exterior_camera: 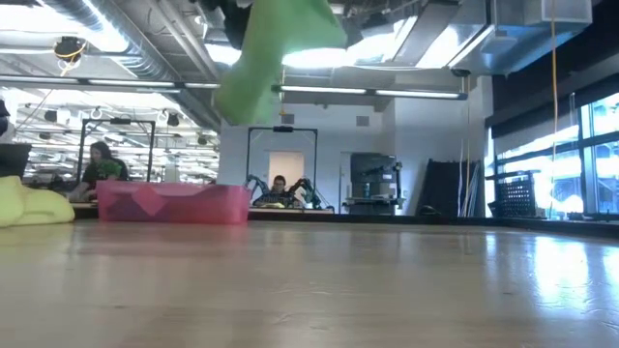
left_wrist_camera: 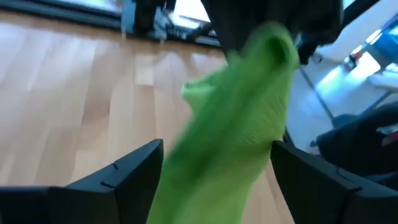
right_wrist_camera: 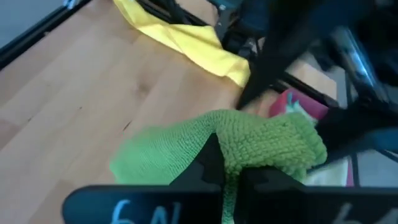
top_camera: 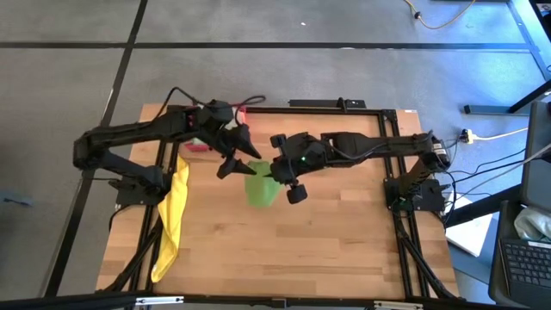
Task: Fold microfiber towels
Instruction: Stack the folded green microfiber towel on top of the folded light green microfiber towel in the pink bin
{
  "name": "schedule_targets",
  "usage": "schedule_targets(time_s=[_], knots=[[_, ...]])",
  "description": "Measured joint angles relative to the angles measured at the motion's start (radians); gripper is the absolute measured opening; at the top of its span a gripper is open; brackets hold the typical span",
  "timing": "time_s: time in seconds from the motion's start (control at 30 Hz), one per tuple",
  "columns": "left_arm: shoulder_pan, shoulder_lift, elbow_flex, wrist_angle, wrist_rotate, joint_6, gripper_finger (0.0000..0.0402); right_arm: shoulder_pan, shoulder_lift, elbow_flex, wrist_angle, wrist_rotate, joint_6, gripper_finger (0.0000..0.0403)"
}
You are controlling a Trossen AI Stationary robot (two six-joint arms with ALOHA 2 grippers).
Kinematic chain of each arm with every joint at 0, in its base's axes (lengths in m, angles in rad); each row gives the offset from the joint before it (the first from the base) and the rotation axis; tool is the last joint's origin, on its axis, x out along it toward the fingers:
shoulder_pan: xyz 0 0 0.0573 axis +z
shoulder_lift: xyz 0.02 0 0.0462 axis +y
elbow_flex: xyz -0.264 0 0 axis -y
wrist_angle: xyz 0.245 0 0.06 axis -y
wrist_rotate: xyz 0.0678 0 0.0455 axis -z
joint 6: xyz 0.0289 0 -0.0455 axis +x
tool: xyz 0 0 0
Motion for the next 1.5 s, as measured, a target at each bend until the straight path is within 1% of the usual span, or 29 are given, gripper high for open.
schedule_targets(time_s=[0.13, 0.27, 0.37, 0.47, 0.53, 0.67, 0.87, 0.97, 1.07, 1.4, 1.5], knots=[[0.031, 0.022, 0.0, 0.013, 0.059, 0.045, 0.0288, 0.02, 0.0, 0.024, -0.017, -0.001, -0.043, 0.0005], [0.067, 0.065, 0.0, 0.031, 0.169, 0.031, 0.0291, 0.032, 0.0, 0.032, -0.023, -0.001, -0.053, 0.0004], [0.06, 0.106, 0.0, 0.041, 0.253, 0.022, 0.0289, 0.034, 0.0, 0.032, -0.023, -0.002, -0.053, 0.0005], [0.046, 0.153, 0.0, 0.093, 0.375, -0.03, 0.0287, 0.034, 0.0, 0.032, -0.024, -0.002, -0.053, 0.0005], [0.035, 0.183, 0.0, 0.145, 0.433, -0.075, 0.0287, 0.034, 0.0, 0.032, -0.024, -0.002, -0.053, 0.0005], [0.026, 0.22, 0.0, 0.199, 0.514, -0.154, 0.0287, 0.034, 0.0, 0.032, -0.033, -0.002, -0.052, 0.0005], [0.03, 0.232, 0.0, 0.197, 0.595, -0.214, 0.0287, 0.033, 0.0, 0.032, -0.083, -0.002, -0.05, 0.0006], [0.03, 0.227, 0.0, 0.185, 0.608, -0.215, 0.0287, 0.027, 0.0, 0.032, -0.09, -0.002, -0.05, 0.0006], [0.03, 0.224, 0.0, 0.185, 0.599, -0.217, 0.0287, 0.024, 0.0, 0.032, -0.09, -0.001, -0.05, 0.0006], [-0.042, 0.224, 0.0, 0.181, 0.376, -0.235, 0.0287, -0.007, 0.0, 0.032, -0.093, 0.024, -0.044, 0.0007], [-0.044, 0.224, 0.0, 0.164, 0.315, -0.25, 0.0277, -0.01, 0.0, 0.032, -0.112, 0.027, -0.043, 0.0007]])
